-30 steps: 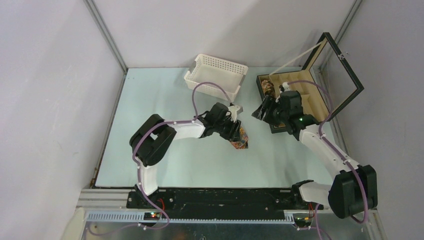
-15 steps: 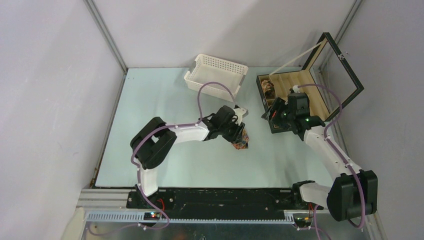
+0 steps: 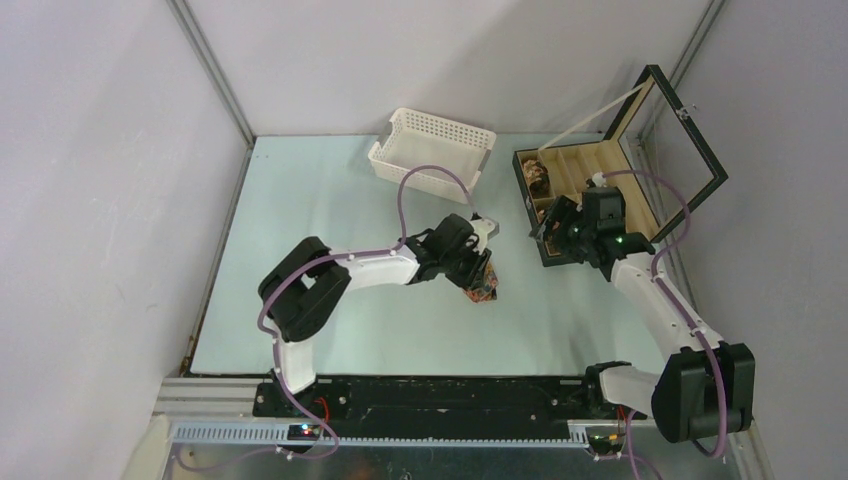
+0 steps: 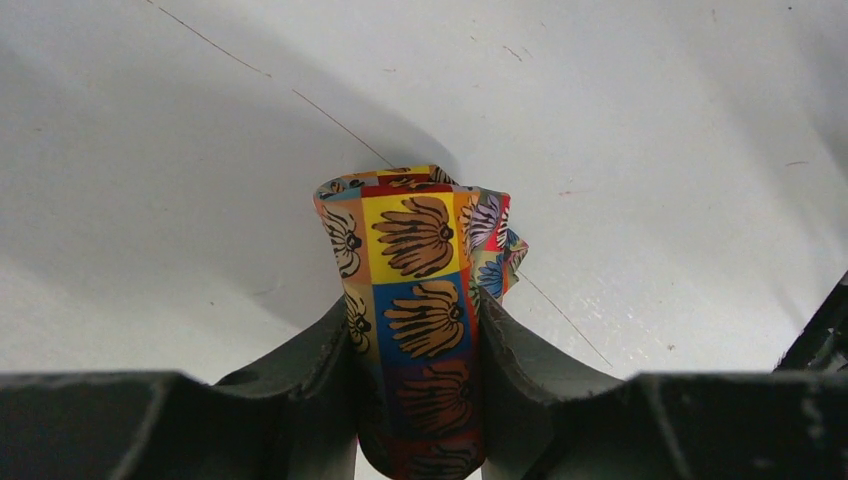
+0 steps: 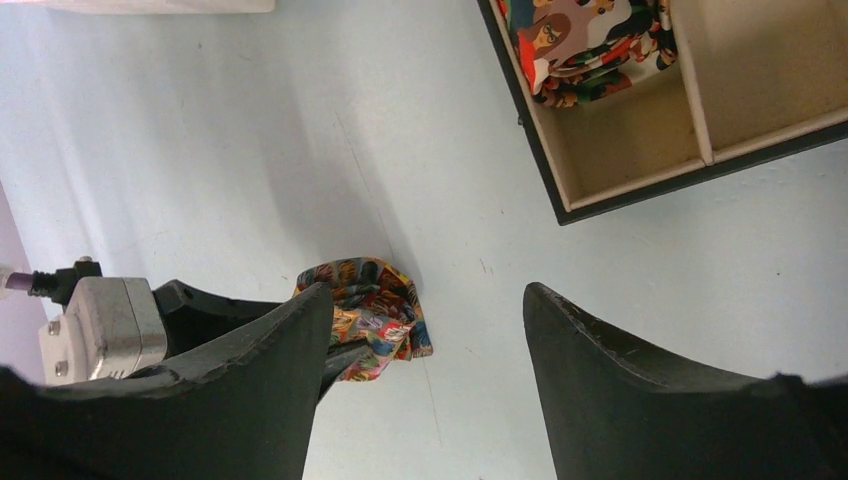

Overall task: Roll the ties
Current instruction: Pick up the tie at the center of the board.

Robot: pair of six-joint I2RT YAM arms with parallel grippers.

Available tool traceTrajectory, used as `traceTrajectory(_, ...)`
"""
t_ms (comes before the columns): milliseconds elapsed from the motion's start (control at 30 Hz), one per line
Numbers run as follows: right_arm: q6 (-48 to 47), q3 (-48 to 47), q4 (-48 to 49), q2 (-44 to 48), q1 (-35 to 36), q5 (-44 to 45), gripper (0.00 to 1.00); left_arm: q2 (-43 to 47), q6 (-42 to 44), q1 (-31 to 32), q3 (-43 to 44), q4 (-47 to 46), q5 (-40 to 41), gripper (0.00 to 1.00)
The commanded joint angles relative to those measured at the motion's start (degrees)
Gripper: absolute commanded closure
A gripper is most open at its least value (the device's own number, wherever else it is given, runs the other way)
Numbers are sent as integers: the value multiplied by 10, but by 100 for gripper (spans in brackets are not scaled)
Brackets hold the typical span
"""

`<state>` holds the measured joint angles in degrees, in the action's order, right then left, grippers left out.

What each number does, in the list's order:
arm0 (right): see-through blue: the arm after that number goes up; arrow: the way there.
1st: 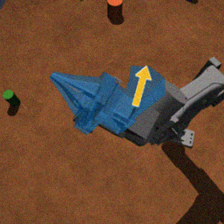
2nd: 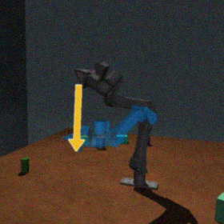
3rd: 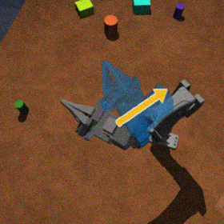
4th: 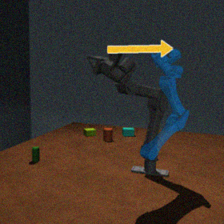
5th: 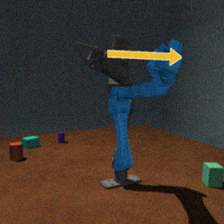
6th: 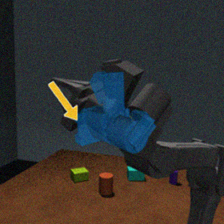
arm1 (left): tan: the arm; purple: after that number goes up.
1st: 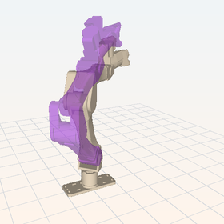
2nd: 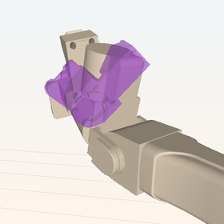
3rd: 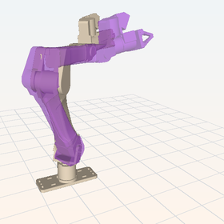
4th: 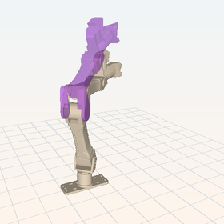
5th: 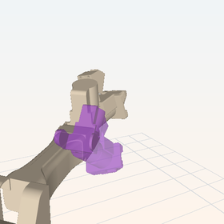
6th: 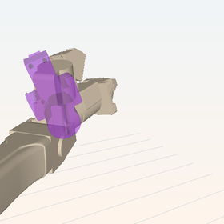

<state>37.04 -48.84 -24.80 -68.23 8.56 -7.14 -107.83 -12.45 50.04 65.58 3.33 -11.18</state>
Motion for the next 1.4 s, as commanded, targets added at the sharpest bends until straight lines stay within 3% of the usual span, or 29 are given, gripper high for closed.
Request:
traceTrajectory(0,-11,0,8,0,-11,7,27,32,5,7,-2,24,-14,100)
traceTrajectory(700,-49,-53,-6,-98,-23,14,30,76,32,6,25,103,76,100)
traceTrajectory(1100,-127,-225,-105,-283,26,128,52,108,25,-15,-15,101,93,100)
traceTrajectory(1367,-134,-231,-116,-336,36,169,44,123,22,-27,-47,90,96,100)
